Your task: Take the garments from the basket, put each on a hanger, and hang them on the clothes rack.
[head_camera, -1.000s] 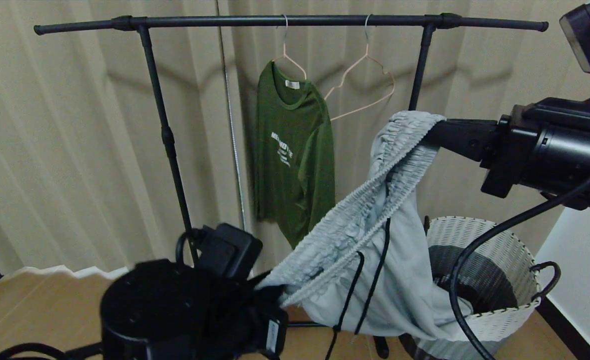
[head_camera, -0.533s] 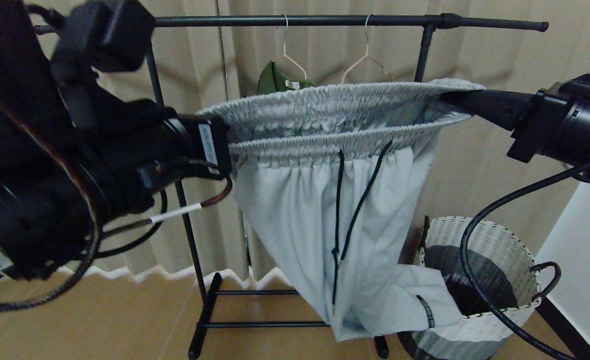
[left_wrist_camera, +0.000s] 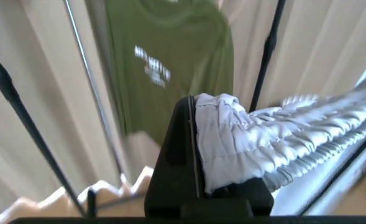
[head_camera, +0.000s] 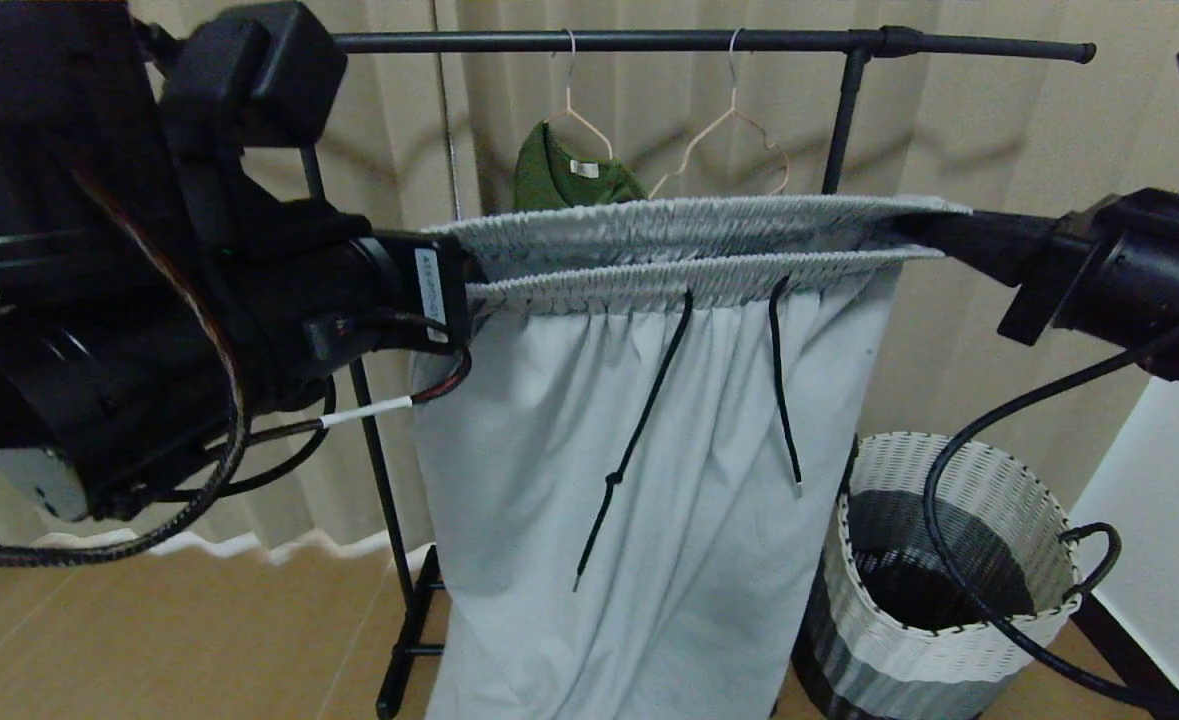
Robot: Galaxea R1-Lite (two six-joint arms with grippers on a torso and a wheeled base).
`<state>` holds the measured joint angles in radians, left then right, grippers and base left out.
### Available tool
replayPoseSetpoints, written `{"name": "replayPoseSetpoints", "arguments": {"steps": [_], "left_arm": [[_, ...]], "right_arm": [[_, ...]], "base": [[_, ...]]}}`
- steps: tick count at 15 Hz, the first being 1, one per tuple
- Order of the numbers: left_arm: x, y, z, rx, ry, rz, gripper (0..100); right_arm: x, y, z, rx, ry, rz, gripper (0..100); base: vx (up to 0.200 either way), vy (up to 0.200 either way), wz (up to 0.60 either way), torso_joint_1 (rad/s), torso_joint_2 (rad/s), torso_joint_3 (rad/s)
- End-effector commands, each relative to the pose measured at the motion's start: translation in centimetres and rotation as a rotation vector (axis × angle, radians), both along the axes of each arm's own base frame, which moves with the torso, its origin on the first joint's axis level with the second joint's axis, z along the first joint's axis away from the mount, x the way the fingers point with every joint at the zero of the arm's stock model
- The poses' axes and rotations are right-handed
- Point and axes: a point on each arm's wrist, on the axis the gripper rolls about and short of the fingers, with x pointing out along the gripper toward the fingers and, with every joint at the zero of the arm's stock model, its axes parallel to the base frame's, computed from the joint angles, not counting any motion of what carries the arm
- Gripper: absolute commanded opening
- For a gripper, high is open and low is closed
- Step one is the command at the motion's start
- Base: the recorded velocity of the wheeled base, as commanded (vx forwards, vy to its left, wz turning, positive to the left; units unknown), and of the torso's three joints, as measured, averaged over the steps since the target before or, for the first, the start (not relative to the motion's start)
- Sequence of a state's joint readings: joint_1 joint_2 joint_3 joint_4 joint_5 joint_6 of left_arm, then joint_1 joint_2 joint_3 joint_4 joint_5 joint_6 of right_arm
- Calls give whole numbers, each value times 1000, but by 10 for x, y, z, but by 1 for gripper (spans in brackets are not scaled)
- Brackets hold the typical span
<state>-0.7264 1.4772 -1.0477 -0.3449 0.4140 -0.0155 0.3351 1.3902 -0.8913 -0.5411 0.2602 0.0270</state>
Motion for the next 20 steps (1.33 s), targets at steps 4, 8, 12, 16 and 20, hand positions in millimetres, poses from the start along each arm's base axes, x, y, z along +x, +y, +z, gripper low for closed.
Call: {"name": "replayPoseSetpoints", "arguments": {"steps": [4,8,12,16,20], "left_arm": [[-2,-1,-26,54,66,-6,0],[-4,-7,-15,30,37,-29,0],[31,-25,-23,39,56,8,0],[49,-36,-26,34,51,20,0],[47,-31,-30,48,67,28,0]], "right_arm": [[5,1,-19,-37,53,-2,0],[0,-8,-13,-30,31,-36,0],[-31,-21,-3,-48,83,-38,0],[-72,-28,-1,-60,158,180,0],[-59,-26,-12,-140,156,173,0]], "base": [[0,0,0,0,0,0],[0,0,0,0,0,0],[0,0,0,0,0,0],[0,0,0,0,0,0],[0,0,0,0,0,0]]}}
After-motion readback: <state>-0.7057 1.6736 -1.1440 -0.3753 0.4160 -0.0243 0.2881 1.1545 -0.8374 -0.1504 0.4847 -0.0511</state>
